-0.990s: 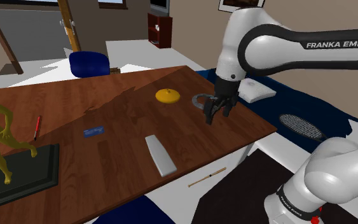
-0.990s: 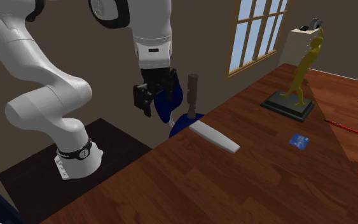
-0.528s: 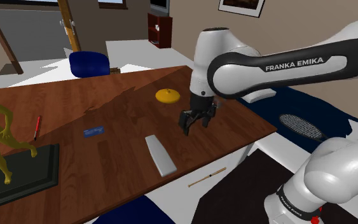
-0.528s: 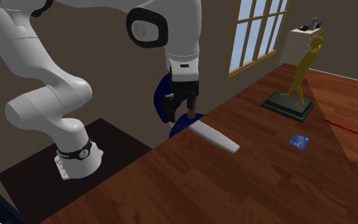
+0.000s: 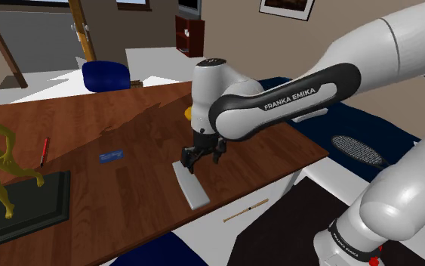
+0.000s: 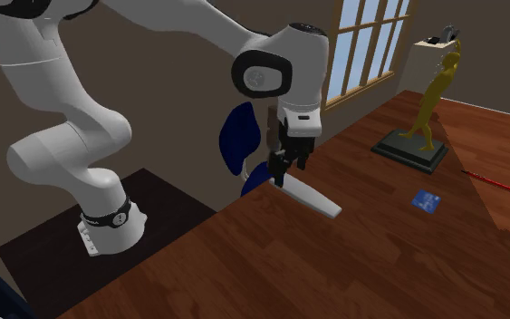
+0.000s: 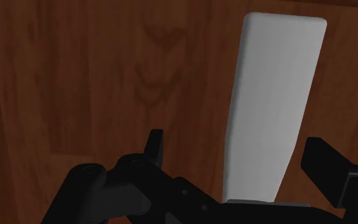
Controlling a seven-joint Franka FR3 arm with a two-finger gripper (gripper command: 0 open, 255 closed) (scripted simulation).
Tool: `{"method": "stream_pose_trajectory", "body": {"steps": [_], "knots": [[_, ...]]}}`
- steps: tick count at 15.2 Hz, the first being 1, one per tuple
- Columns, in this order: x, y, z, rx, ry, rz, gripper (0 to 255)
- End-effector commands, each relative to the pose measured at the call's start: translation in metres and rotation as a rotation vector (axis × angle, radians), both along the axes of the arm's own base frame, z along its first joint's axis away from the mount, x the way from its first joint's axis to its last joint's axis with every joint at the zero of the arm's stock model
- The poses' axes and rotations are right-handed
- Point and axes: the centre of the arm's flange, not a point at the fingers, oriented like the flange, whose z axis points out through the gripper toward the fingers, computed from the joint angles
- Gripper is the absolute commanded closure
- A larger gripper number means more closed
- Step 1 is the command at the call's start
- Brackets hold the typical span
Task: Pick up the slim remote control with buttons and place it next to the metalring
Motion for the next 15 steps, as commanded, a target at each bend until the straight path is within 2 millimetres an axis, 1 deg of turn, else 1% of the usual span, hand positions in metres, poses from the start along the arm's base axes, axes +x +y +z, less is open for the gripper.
{"method": "stream_pose_trajectory", "body": {"steps": [1, 3, 4, 11, 12, 15], "knots": [[0.013, 0.02, -0.015, -0.006, -0.005, -0.016, 0], [0.026, 0.038, -0.03, -0.014, -0.009, -0.03, 0], [0.03, 0.043, -0.035, -0.017, -0.01, -0.034, 0], [0.03, 0.043, -0.071, -0.017, -0.01, -0.034, 0], [0.03, 0.043, -0.075, -0.017, -0.01, -0.034, 0], [0.03, 0.043, -0.075, -0.017, -0.01, -0.034, 0]]}}
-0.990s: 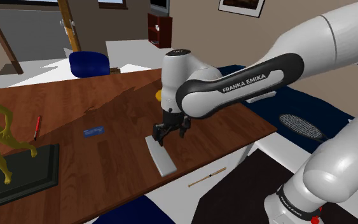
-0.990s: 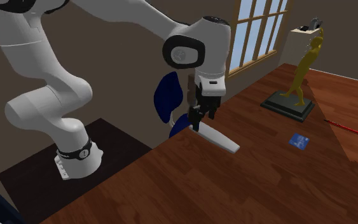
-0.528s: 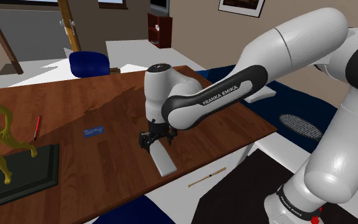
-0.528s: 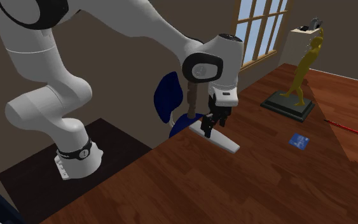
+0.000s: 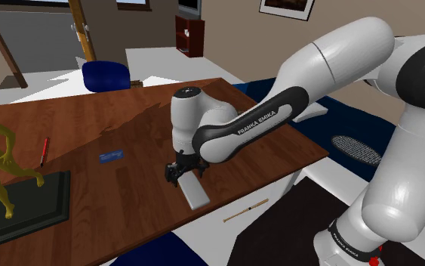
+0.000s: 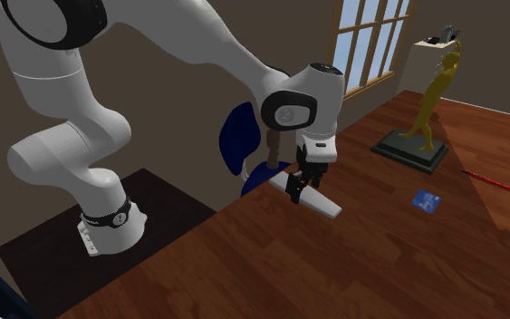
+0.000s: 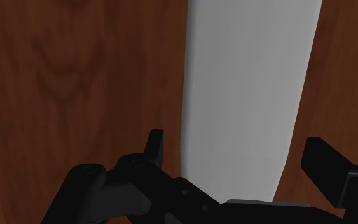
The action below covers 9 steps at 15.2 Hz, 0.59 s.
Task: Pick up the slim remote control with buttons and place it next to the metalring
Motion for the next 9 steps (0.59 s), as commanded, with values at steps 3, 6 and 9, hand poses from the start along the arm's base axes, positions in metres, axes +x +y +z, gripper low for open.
{"method": "stream_pose_trajectory", "body": {"steps": [3, 6, 9], "knots": [[0.0, 0.0, -0.0005, 0.0, 0.0, 0.0, 0], [0.0, 0.0, -0.0005, 0.0, 0.0, 0.0, 255], [0.0, 0.0, -0.0006, 0.0, 0.0, 0.0, 255]]}}
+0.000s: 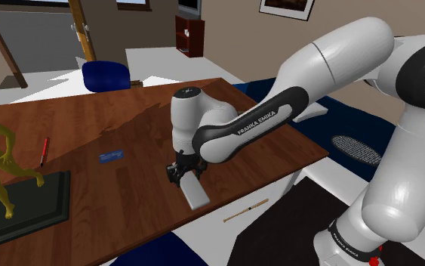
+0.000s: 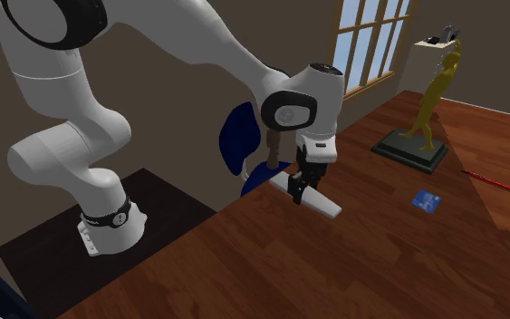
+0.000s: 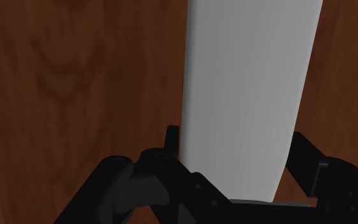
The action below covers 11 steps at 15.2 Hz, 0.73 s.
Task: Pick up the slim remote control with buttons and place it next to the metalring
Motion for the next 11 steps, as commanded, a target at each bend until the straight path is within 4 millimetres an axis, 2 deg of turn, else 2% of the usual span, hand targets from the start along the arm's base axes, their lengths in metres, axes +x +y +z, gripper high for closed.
{"method": "stream_pose_trajectory", "body": {"steps": [1, 5, 11], "knots": [[0.0, 0.0, 0.0, 0.0, 0.0, 0.0, 255], [0.0, 0.0, 0.0, 0.0, 0.0, 0.0, 255], [0.0, 0.0, 0.032, 0.0, 0.0, 0.0, 255]]}}
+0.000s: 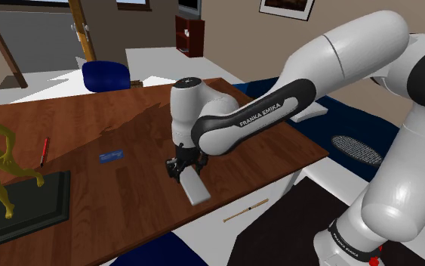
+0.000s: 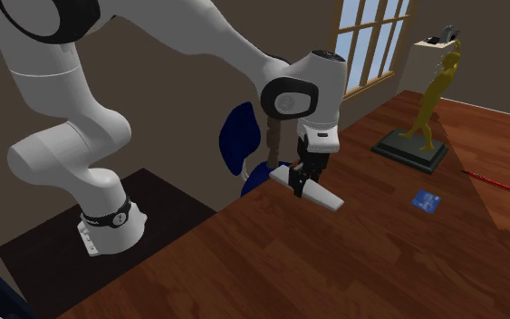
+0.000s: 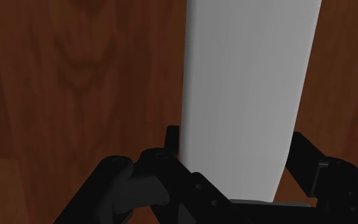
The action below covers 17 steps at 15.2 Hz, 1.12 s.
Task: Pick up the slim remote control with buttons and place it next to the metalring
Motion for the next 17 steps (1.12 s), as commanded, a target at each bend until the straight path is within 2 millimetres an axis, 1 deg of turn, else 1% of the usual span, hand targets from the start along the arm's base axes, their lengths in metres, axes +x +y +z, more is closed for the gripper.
{"method": "stream_pose_trajectory", "body": {"steps": [1, 11, 17], "knots": [[0.0, 0.0, 0.012, 0.0, 0.0, 0.0, 255], [0.0, 0.0, 0.064, 0.0, 0.0, 0.0, 255], [-0.007, -0.079, 0.065, 0.0, 0.0, 0.0, 255]]}}
